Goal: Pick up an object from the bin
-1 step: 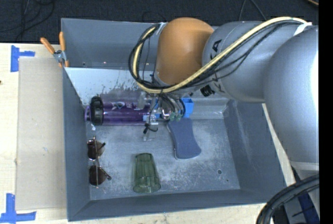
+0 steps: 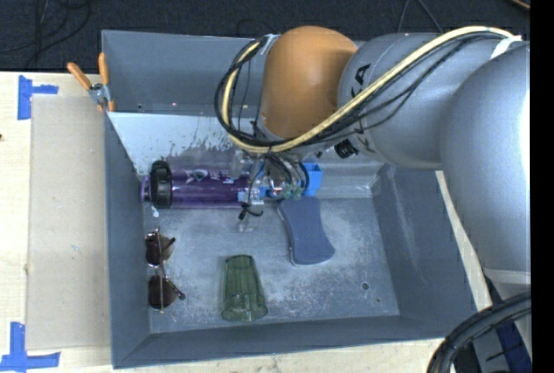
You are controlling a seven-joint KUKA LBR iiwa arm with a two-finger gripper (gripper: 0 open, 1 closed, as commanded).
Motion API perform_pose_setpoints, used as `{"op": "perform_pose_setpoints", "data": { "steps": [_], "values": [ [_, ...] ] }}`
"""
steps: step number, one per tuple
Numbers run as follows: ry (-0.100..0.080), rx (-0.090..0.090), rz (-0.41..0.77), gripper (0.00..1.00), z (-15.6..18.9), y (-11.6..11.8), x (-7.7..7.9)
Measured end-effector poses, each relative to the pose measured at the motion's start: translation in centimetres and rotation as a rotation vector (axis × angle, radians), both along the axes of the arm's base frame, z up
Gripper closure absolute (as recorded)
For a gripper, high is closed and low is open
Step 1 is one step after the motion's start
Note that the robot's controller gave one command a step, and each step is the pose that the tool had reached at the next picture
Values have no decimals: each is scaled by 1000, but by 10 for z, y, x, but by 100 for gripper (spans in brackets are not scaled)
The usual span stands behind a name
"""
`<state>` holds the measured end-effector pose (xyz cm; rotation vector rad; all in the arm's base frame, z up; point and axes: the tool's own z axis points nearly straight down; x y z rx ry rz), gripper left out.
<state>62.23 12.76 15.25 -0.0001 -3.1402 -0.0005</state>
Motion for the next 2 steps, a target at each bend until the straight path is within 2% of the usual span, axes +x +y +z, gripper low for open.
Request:
{"op": "perform_pose_setpoints", "data": {
  "steps": [1, 2],
  "values": [
    [-32, 11, -154, 0, -70, -20, 8],
    [-27, 8, -156, 0, -70, -22, 7]
  ]
}}
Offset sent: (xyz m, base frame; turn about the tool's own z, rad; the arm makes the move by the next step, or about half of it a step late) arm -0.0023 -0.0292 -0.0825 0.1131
